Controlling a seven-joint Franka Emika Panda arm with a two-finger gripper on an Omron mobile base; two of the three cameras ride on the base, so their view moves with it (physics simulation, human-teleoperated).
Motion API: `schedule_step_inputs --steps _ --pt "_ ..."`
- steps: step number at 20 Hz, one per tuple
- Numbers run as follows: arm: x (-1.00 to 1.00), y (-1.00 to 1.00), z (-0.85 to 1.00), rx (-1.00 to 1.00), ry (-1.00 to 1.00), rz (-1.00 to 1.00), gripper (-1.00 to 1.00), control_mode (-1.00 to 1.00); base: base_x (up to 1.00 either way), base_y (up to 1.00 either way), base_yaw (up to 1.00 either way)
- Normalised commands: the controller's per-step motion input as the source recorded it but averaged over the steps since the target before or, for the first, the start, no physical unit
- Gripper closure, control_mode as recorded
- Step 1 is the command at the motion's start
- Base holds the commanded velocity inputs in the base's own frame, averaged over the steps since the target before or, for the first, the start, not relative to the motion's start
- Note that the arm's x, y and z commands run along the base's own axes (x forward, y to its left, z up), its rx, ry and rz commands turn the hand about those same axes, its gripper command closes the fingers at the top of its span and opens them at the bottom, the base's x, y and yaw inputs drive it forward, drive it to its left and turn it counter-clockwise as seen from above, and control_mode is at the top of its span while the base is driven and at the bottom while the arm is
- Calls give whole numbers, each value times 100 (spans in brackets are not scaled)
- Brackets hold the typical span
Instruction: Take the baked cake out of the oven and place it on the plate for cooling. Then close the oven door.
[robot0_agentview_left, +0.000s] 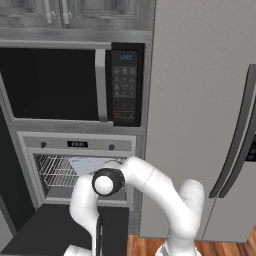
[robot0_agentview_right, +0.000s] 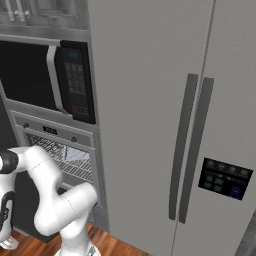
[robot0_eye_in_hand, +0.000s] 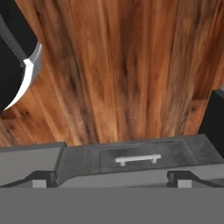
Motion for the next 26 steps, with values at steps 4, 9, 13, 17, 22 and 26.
schedule_step_inputs --steps 4,9,13,17,22,26 --pt "36 10 -34 0 -12 2 -100 -100 0 0 0" --pt "37 17 -35 0 -15 3 -100 -100 0 0 0" --pt "24 23 -29 0 -11 3 -100 -100 0 0 0" --pt "28 18 -26 -1 -8 2 -100 -100 0 0 0" --pt "16 23 -43 -2 -1 0 -100 -100 0 0 0" --pt "4 34 -42 0 0 1 -100 -100 0 0 0"
